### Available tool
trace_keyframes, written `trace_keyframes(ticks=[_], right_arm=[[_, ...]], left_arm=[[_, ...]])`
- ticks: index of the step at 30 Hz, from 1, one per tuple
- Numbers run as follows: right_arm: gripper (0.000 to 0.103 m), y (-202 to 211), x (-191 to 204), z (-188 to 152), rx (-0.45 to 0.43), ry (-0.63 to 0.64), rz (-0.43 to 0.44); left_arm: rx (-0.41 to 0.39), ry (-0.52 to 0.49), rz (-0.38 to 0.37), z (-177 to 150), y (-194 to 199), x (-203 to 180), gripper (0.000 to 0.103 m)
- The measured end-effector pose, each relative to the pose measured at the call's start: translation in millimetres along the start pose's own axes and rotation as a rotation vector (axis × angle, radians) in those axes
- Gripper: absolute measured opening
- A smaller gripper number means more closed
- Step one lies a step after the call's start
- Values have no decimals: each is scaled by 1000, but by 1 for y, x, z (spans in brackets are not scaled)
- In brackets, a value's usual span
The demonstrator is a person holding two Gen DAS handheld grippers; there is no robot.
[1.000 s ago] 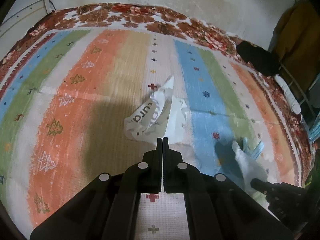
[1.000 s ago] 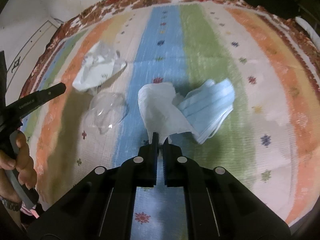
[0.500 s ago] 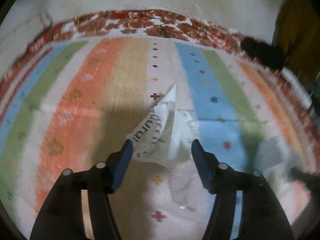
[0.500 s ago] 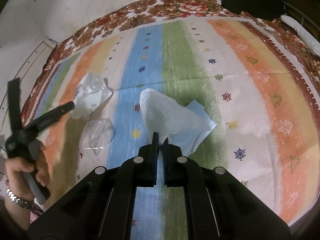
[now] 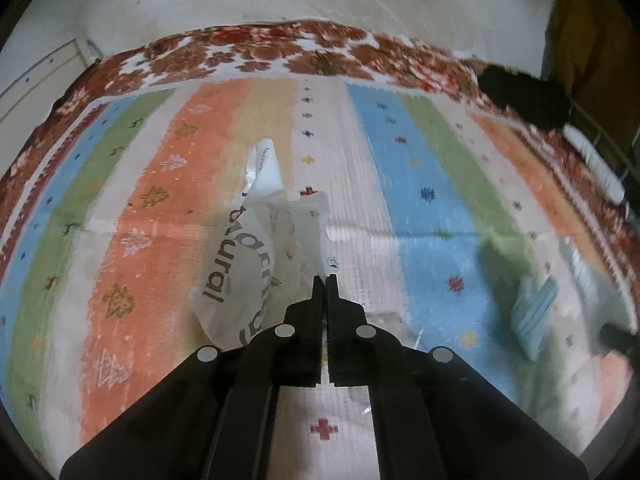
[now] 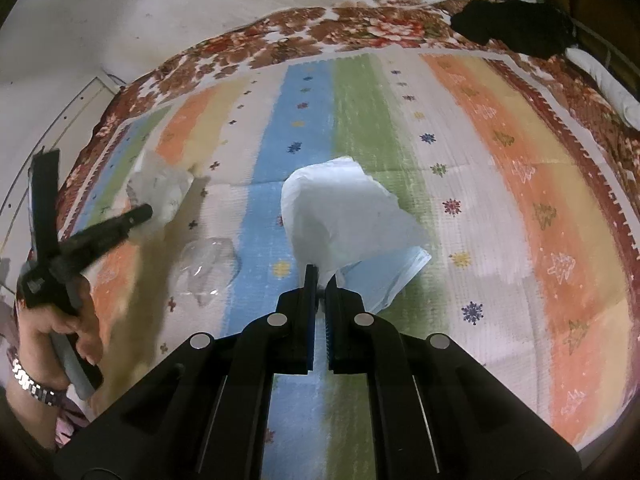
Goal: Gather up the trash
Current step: 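Lift the paper bag and tissue off the bed with both tools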
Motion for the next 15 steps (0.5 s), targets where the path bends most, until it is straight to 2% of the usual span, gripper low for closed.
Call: trace_keyframes(ticks=[5,9,15], right_arm=[[3,19,11,-9,0,26,9],[3,36,21,-18,0,61,13],[3,68,32,-32,-8,80,36]], left_arm=[[14,131,-46,-2,30,8,0],[23,87,-30,-12,55,1,0],[25,96,-74,-20,93,-7,0]])
Point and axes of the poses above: each gripper's, at about its wrist camera, not at the fingertips, and y roughly against the way its jaws point, x to its left, z to its top, the point moved 5 cm from there along -y, roughly the way its jaws point, and after that the axes turned 11 degrees about -x, right-handed, at the moved point
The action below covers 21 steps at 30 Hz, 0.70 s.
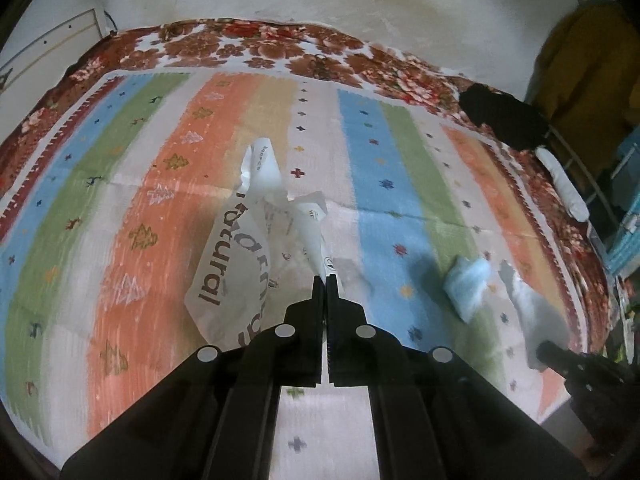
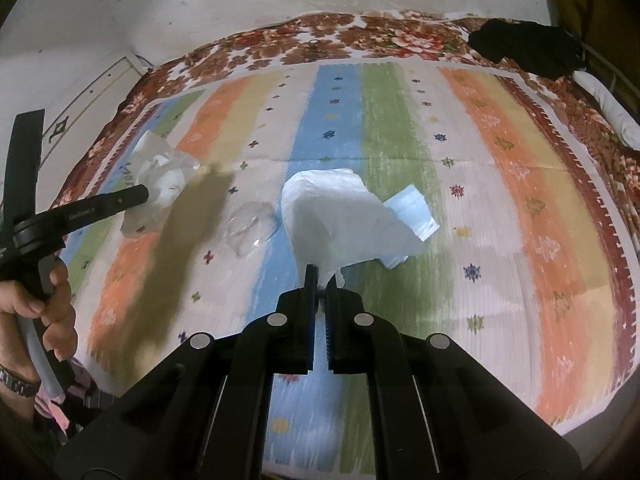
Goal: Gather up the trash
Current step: 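Lift the paper bag and tissue off the bed with both tools, then carry the paper bag and tissue toward the bin with both tools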
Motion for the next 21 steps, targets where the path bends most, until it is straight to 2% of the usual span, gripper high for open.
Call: trace_keyframes(ticks=[7,16,21], right_arm=[[3,33,8,-12,-14,10,26],[3,71,13,-28,-25,5,56],[3,91,16,-35,-44,-2,76]], left_arm=[[-5,9,-78,-12,42,-17,0],[-21,-26,-172,-27,89,-43,0],[-37,-26,-197,-38,112,-52,0]])
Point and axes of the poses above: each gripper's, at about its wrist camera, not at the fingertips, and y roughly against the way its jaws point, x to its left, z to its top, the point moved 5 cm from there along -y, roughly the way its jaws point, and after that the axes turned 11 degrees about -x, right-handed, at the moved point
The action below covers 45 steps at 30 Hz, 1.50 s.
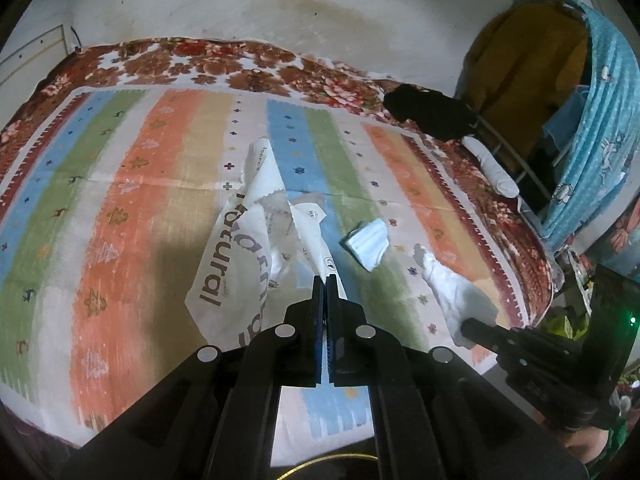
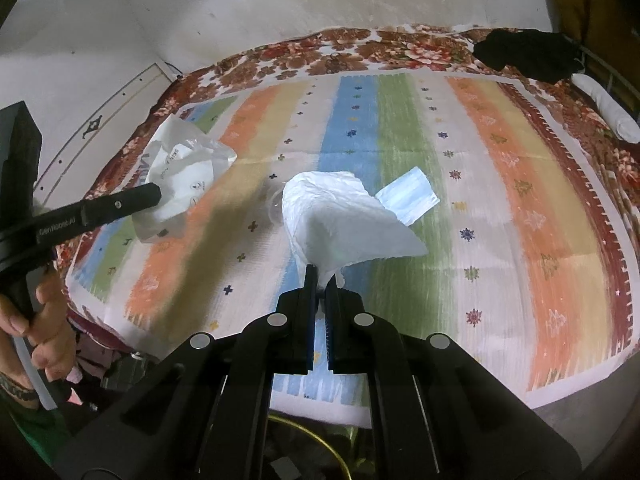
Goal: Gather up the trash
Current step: 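Carry the paper bag and tissue toward the bin with both tools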
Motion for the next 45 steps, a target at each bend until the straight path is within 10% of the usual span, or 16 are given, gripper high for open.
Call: trace_keyframes(ticks=[45], right_arm=[[3,96,49,-119,0,31,63]], left_arm=[[18,17,-129,-126,107,-41,1]])
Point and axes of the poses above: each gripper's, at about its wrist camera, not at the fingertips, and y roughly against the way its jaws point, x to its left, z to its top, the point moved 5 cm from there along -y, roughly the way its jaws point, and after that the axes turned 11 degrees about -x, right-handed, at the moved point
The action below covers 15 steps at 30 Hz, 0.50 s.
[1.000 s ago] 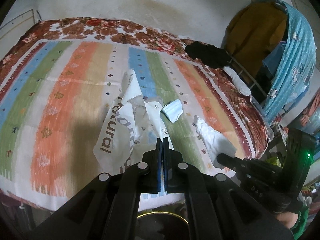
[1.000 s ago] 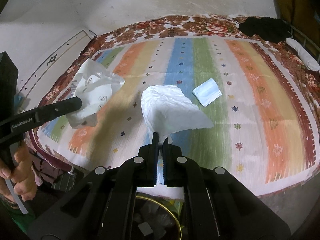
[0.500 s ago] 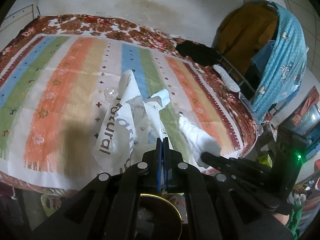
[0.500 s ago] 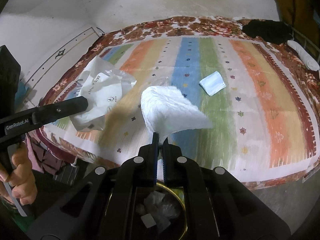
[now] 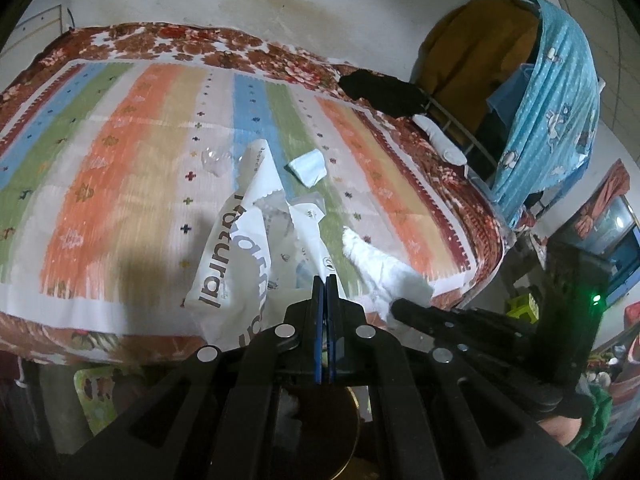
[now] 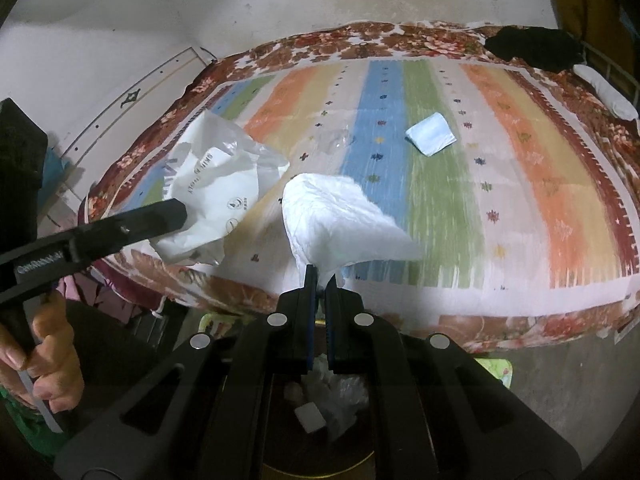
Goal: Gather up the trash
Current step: 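Carry the paper bag and tissue toward the bin with both tools, then lower the paper bag and tissue over the bin with both tools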
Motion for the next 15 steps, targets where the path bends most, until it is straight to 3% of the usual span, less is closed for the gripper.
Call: trace_keyframes(ticks=[15], right_arm=[[3,17,8,-44,32,20,-17]], left_arm=[[44,-9,-18,-47,13,-4,1]])
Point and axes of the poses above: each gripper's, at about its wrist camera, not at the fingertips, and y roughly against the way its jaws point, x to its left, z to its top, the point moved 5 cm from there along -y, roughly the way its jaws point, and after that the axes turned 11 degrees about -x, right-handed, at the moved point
